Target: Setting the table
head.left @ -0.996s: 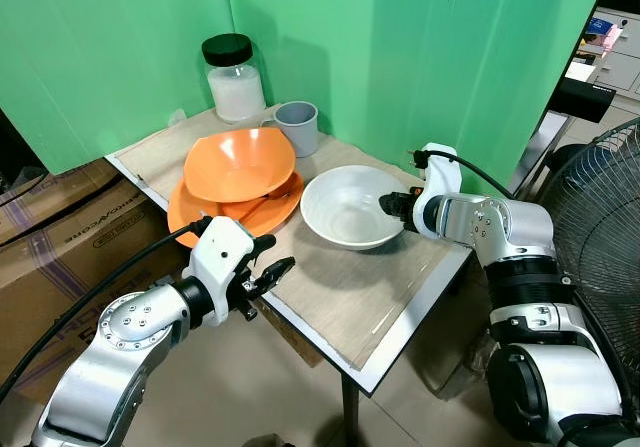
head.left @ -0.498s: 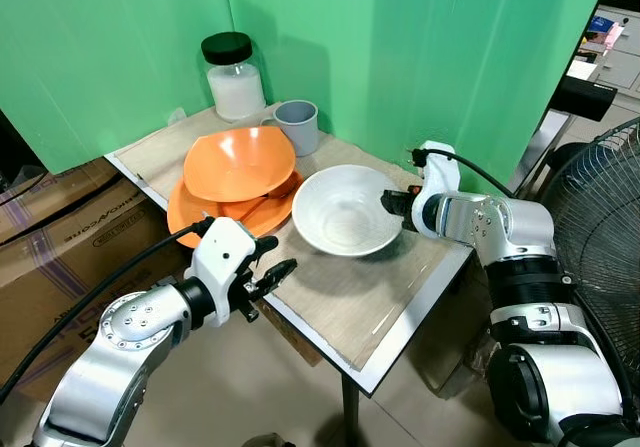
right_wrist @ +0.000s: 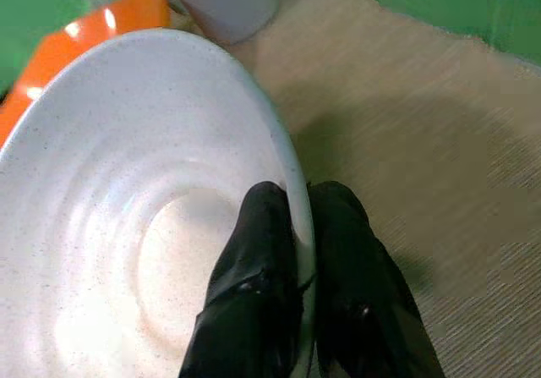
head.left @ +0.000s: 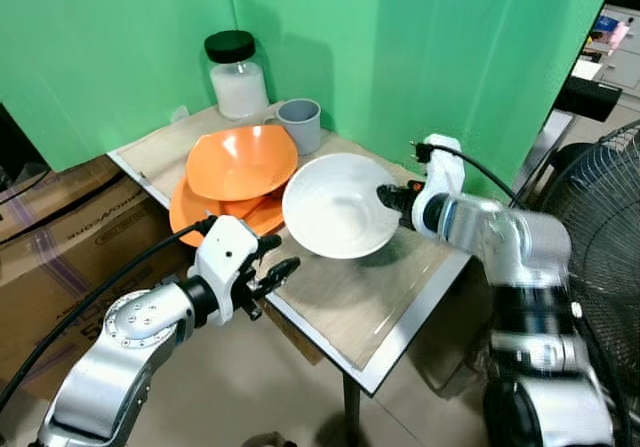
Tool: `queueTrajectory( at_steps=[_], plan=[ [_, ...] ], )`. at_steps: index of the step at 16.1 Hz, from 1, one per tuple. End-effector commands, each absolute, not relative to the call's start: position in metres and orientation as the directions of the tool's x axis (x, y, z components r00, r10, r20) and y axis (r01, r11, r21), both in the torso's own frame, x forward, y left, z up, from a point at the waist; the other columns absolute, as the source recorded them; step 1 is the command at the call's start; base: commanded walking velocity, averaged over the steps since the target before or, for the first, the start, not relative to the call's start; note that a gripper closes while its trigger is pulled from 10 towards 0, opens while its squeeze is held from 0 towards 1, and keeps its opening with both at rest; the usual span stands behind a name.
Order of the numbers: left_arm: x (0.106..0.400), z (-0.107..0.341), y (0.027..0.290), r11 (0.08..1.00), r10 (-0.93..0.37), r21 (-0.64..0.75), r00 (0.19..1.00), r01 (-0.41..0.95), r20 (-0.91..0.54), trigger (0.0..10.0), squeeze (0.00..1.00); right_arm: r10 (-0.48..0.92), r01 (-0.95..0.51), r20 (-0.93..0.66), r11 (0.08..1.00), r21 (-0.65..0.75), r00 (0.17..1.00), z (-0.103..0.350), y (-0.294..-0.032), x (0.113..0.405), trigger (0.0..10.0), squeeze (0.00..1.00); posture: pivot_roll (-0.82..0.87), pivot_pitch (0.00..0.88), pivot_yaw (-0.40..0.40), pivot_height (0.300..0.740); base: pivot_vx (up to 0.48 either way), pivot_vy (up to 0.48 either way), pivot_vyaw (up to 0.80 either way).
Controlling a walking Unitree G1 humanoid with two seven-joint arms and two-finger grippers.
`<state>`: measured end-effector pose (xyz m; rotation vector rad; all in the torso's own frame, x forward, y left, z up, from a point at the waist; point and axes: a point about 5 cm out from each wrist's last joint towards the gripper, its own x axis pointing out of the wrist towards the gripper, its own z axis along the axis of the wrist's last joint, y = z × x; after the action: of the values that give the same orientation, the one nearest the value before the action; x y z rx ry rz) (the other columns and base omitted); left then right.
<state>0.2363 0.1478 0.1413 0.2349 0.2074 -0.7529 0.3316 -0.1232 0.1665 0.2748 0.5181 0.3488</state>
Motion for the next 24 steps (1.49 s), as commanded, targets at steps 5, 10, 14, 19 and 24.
queueTrajectory(
  at_steps=[5,10,14,19,24],
  plan=[
    [0.26,0.165,0.144,0.786,-0.586,0.16,0.802,0.597,-0.111,10.0,0.0,0.367,-0.367,0.028,0.919,0.146,0.93,0.254,-0.15,0.271,0.0,0.0,-0.01,0.0,0.088,0.74,0.0,0.0,0.0],
    [0.268,0.175,0.131,0.843,-0.527,0.129,0.85,0.522,0.009,10.0,0.0,0.357,-0.355,0.034,0.934,-0.044,0.934,0.237,-0.139,0.243,10.0,0.0,-0.06,0.0,0.106,0.74,0.0,0.0,0.0],
    [0.272,0.178,0.124,0.873,-0.468,0.183,0.883,0.453,0.046,10.0,0.0,0.284,-0.282,0.017,0.956,-0.081,0.959,0.22,-0.145,0.237,10.0,0.0,-0.04,0.0,0.09,0.74,0.0,0.0,-0.52],
    [0.276,0.171,0.125,0.89,-0.422,0.208,0.906,0.407,0.034,10.0,0.0,0.25,-0.245,0.035,0.964,-0.101,0.968,0.216,-0.149,0.24,10.0,0.0,-0.04,0.0,0.078,0.74,0.0,0.0,-0.76],
    [0.275,0.167,0.132,0.894,-0.403,0.224,0.915,0.388,0.02,10.0,0.0,0.255,-0.254,0.017,0.966,-0.046,0.967,0.212,-0.147,0.241,10.0,0.0,-0.04,0.0,0.079,0.74,0.0,0.0,-0.78]
  ],
)
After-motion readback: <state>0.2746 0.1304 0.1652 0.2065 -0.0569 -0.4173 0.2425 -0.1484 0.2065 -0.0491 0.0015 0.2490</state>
